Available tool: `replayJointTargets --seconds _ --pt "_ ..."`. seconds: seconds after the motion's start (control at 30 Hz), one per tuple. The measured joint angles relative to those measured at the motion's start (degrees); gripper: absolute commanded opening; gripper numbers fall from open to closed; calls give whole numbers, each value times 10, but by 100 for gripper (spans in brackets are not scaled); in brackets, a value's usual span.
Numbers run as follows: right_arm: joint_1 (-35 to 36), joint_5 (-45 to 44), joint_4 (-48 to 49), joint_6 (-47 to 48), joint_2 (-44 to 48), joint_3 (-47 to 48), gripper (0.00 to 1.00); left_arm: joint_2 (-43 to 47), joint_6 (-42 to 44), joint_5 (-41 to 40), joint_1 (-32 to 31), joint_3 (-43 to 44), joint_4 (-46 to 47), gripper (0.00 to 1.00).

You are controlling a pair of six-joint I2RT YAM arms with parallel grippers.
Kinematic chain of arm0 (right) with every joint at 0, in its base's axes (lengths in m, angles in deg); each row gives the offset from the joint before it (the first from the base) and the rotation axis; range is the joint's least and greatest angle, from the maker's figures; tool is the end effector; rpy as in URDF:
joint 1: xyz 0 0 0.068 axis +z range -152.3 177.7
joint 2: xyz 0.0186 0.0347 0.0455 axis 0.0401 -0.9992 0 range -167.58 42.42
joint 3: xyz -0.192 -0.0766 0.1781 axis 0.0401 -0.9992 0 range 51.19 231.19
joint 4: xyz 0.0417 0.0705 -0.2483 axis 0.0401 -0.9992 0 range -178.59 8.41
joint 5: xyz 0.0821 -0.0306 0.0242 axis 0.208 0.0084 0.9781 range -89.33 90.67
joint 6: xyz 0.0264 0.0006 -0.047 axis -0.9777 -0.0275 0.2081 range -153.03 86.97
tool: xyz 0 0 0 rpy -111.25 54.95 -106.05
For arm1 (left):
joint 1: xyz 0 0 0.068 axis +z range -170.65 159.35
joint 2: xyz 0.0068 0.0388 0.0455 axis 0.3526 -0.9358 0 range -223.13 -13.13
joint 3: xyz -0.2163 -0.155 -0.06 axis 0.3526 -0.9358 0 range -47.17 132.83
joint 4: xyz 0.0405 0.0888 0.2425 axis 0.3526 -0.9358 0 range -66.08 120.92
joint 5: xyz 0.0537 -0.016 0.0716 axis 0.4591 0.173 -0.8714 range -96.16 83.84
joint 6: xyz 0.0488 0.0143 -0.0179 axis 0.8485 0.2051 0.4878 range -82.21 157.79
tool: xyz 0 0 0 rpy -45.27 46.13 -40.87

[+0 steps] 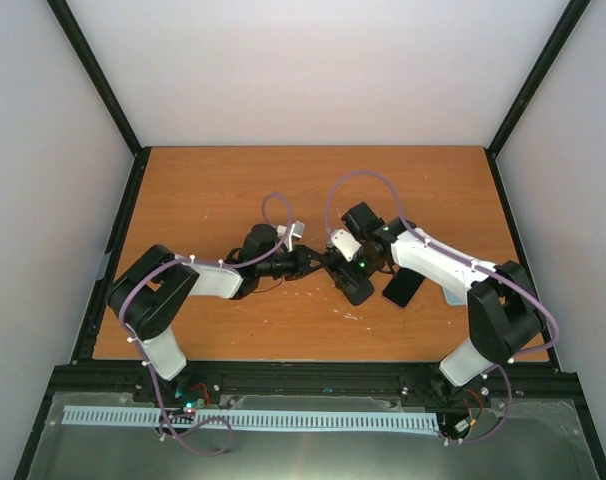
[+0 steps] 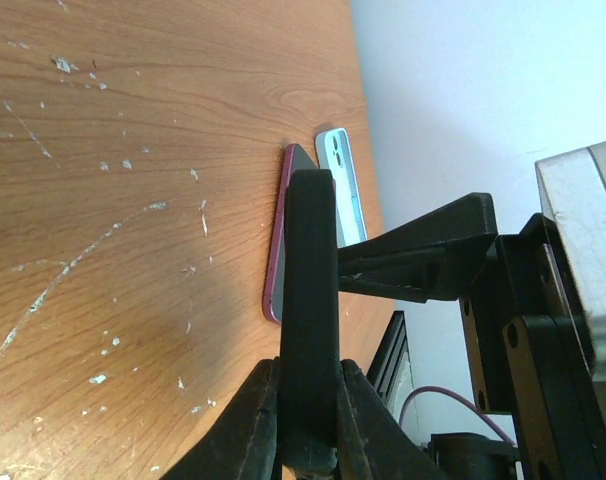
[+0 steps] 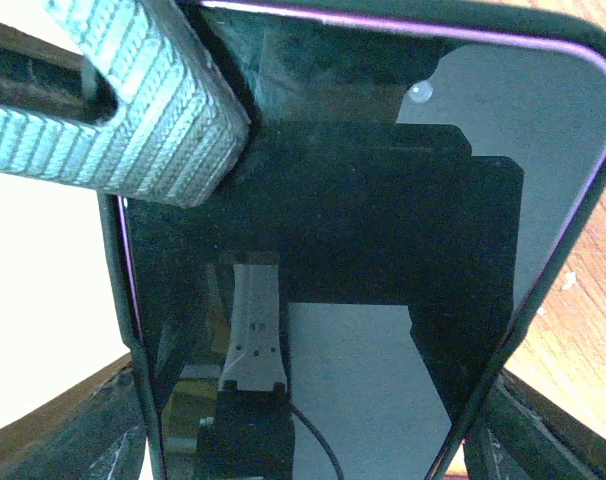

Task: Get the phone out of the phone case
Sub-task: Pick up the phone at the center of the board.

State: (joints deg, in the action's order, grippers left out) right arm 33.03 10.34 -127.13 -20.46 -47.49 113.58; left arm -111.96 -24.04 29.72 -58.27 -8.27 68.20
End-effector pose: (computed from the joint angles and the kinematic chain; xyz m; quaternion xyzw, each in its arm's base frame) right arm 0.2384 0.1762 0.2132 -0.4114 0.8957 0.1107 0.1275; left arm 0.2488 -0.2180 0.1529 0.0010 0.8100 -0.5681 0.1455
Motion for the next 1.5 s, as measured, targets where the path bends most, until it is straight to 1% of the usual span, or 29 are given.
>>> replayJointTargets --seconds 0.07,0.1,0.13,0.17,0.23,0.27,0.3,0.33,0.47,0.6,0.73,0.83,0.9,1.0,1.03,1.1,1.3,1.5 --pt "0 0 0 0 3 -1 3 0 -1 2 0 0 1 1" --pt "0 0 0 0 4 -2 5 0 -1 4 0 0 2 0" --pt "0 0 -1 0 5 -3 19 0 -1 5 0 0 3 0" --pt "0 0 -1 0 7 -3 38 0 -1 6 0 0 4 0" --pt "0 0 -2 0 8 -3 64 0 0 8 0 0 5 0" --pt "0 0 -2 0 9 -3 82 1 1 9 0 0 4 0" --pt "-1 2 -4 0 11 -3 97 3 3 11 1 0 4 0" --pt "-3 6 -6 2 14 -3 100 6 5 14 5 -2 3 0" --pt "-29 62 -27 28 52 -2 100 54 48 37 26 -19 -13 0" --pt "-99 136 -44 68 132 -2 100 127 103 74 64 -36 -25 0" --pt "-155 221 -57 108 203 -1 88 176 138 122 88 -38 -12 0" --pt "-181 292 -66 136 234 -2 74 206 143 174 105 -55 24 0" --pt "-193 343 -74 153 246 -2 68 223 143 213 116 -61 44 0" --pt "-200 414 -100 189 247 -2 59 242 144 255 129 -61 68 0" --pt "-200 440 -115 203 244 -2 54 249 145 268 130 -61 73 0" --pt "-200 475 -134 231 238 -2 51 264 151 291 132 -60 75 0" --pt "-199 556 -179 296 226 -2 47 301 164 338 132 -48 76 0" --pt "-169 587 -211 337 226 -3 47 314 164 357 132 -37 79 0"
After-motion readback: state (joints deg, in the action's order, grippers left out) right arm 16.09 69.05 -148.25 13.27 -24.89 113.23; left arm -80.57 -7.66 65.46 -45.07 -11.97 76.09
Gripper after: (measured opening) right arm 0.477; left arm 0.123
